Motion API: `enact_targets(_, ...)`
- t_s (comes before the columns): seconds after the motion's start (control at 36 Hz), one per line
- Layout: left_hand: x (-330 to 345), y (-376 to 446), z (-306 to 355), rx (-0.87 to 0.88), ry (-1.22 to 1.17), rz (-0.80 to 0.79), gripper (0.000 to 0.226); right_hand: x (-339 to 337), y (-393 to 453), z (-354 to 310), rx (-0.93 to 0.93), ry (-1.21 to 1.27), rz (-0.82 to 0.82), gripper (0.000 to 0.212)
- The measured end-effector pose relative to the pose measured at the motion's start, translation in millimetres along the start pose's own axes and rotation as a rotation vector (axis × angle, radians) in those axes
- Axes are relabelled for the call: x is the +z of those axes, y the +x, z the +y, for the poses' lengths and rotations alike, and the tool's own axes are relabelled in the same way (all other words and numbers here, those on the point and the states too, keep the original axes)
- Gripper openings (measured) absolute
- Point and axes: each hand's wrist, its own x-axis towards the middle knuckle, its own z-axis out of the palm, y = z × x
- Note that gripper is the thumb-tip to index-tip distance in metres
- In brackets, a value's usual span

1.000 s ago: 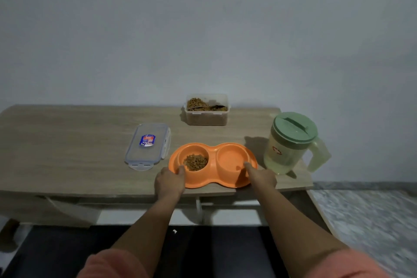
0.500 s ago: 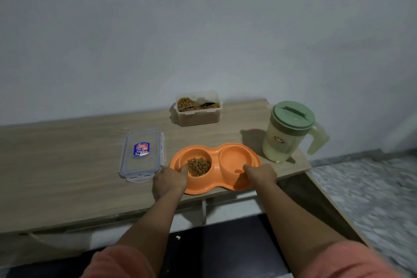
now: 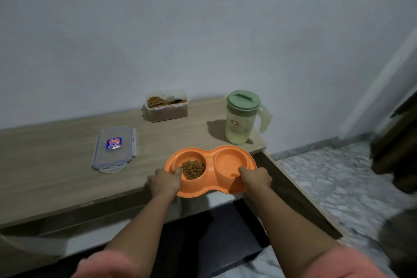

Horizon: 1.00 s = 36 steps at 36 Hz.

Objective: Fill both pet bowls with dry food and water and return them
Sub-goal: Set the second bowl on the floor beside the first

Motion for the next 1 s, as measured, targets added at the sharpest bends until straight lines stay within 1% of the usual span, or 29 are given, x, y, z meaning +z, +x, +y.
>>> enact_targets(0.25, 48, -104, 28, 0.075, -0.077, -0.11, 0.065, -108, -8, 70, 0.03, 0.078, 0.098, 0.063)
enact_targets(0.42, 80, -174, 50, 0.145, -0.141, -0.175, 0.059, -178, -10, 112, 0.073, 0.179, 0.147, 0.061)
enact_targets(0.56, 105, -219, 72, 0.199, -0.163, -0.214, 0.057, -228, -6, 135, 0.1, 0.229, 0.228, 0.057)
enact_targets(0.67, 119, -232, 86, 0.227, -0.174, -0.25, 0.056, -248, 0, 143, 0.124, 0.271, 0.268, 0.055)
enact_targets(0.81, 139, -236, 111, 0.268, -0.141, -0.28, 0.057, -266, 18, 148, 0.175, 0.332, 0.296, 0.058)
enact_targets(1.0, 168, -223, 170, 0.357, -0.074, -0.308, 0.062, -292, 53, 134, 0.212, 0.406, 0.335, 0.062)
